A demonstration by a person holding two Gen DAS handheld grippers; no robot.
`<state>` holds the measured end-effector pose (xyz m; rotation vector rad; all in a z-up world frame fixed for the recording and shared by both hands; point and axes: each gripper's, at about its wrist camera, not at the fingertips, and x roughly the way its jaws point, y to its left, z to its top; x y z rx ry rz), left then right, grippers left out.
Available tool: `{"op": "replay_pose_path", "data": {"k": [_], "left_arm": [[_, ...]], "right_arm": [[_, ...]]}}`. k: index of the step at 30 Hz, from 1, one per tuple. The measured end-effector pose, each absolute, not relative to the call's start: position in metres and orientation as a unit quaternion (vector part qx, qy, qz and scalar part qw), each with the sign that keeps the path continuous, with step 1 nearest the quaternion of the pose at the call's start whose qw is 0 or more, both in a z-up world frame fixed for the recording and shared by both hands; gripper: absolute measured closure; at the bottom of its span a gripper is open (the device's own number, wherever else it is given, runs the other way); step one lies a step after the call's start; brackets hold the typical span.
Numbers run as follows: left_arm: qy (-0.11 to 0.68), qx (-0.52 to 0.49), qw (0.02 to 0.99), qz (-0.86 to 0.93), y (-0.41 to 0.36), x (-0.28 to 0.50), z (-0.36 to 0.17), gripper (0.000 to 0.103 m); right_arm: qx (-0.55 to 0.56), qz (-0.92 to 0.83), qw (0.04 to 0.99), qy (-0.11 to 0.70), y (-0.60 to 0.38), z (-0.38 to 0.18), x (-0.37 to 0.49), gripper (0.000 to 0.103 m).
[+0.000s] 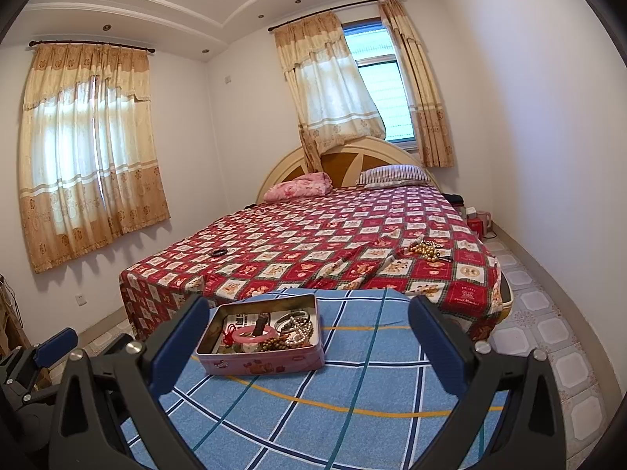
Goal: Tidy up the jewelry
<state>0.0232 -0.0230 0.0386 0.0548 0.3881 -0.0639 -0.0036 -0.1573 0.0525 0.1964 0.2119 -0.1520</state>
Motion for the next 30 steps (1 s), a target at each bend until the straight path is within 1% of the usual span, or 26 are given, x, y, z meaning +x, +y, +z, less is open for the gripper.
{"op": "replay_pose_path", "data": {"k": [22,30], "left_arm": [[0.196,0.023,0.980,-0.028,-0.018,0.027,0.035,0.027],[0.195,0.034,0.980,0.004,-0.013,0.036,0.033,0.027]], "right_arm": [[0.097,-0.084,0.986,0.109,-0.163,0.051,-0.004,0.000],[0.103,-0.095,0.983,0.117,-0.169,0.049,-0.001,0.000]]}}
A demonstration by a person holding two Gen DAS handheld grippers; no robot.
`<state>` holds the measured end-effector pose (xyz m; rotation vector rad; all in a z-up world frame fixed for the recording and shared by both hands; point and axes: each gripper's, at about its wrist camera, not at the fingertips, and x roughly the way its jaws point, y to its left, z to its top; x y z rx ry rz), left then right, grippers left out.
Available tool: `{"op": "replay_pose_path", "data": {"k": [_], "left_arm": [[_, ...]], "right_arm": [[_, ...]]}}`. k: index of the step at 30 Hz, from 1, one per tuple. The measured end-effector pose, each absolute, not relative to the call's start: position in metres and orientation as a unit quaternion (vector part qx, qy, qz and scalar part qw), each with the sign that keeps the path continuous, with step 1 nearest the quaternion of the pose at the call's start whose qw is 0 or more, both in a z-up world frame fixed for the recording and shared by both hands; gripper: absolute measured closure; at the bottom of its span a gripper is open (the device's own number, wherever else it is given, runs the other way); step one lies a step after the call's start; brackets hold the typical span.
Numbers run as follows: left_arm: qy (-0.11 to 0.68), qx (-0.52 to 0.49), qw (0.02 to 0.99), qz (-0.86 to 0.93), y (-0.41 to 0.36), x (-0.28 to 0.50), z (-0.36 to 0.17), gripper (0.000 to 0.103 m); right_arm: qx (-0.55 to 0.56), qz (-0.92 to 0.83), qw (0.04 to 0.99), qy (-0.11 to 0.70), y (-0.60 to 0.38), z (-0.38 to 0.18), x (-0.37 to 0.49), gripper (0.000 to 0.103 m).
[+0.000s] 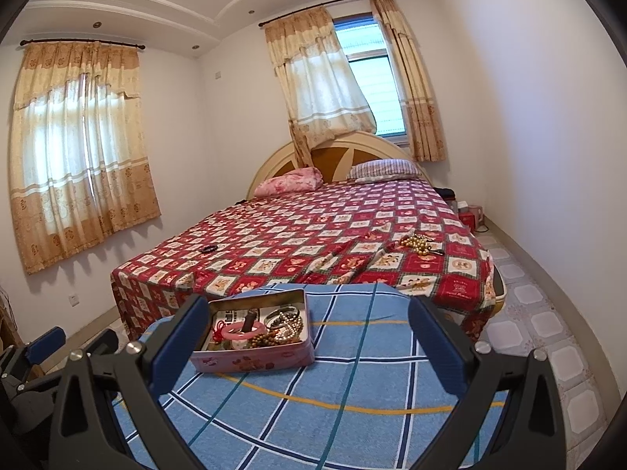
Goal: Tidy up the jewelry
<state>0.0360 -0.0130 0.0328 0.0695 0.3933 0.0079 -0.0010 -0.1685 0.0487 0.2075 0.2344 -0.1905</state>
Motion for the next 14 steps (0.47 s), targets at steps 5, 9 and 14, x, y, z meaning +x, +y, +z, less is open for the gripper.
{"op": "replay_pose_path", "data": {"k": [5,9,14], "left_arm": [[0.192,0.027,0.981,-0.008,-0.011,0.037,0.034,0.027],[0.207,0.014,0.978,-0.029,-0.010,0.043,0.032,0.027],[0.220,0.022,0.975,-0.028,-0.012,0.049,0.026,0.027]], "right_arm": [[0.097,-0.100,0.983,0.118,-0.167,0.047,0.000,0.000],[0.095,-0.103,0.982,0.127,-0.167,0.044,0.005,0.000],[0.094,-0.114,0.978,0.145,-0.171,0.039,0.013,0.000]]}}
